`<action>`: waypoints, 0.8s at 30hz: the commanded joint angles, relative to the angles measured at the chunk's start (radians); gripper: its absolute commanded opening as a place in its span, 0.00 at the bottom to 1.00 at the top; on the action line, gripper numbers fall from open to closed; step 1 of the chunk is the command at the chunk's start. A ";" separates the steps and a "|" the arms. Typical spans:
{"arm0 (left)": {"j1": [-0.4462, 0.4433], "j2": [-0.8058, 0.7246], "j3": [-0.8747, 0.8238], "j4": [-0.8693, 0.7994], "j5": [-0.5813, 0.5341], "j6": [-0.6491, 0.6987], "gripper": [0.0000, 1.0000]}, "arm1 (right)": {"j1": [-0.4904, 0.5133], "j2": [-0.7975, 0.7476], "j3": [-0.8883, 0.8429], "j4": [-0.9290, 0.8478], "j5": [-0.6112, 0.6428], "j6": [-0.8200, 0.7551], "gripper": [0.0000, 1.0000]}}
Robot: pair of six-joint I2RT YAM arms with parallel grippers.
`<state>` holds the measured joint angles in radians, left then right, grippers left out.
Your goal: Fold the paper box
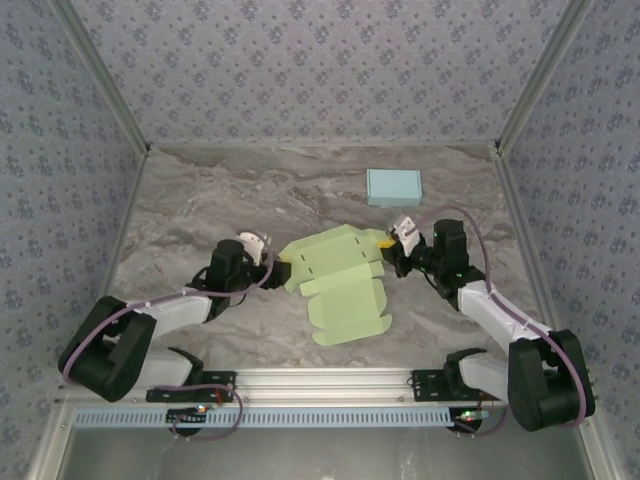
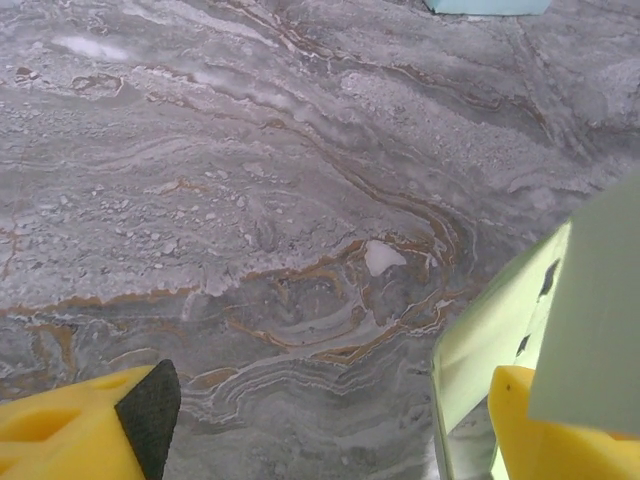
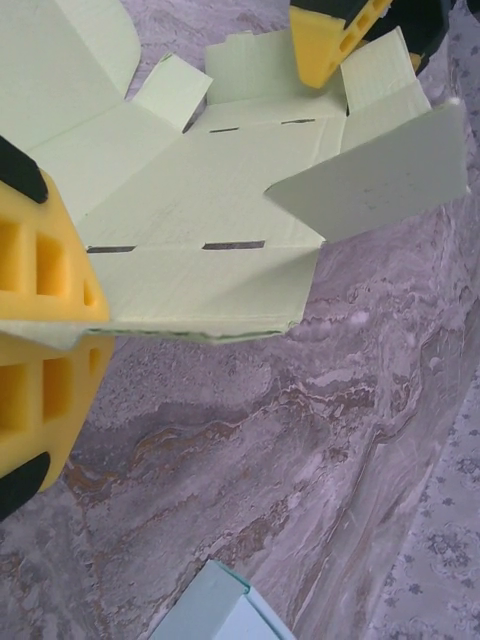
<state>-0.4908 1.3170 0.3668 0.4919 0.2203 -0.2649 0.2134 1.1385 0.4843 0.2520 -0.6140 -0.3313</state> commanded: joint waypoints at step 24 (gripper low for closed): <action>-0.061 0.114 0.098 0.086 0.074 -0.021 0.00 | 0.020 -0.100 0.055 -0.141 0.187 0.037 0.53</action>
<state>-0.5549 1.4982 0.4061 0.6930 0.3164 -0.3187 0.1936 1.0794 0.4648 0.2226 -0.5068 -0.2855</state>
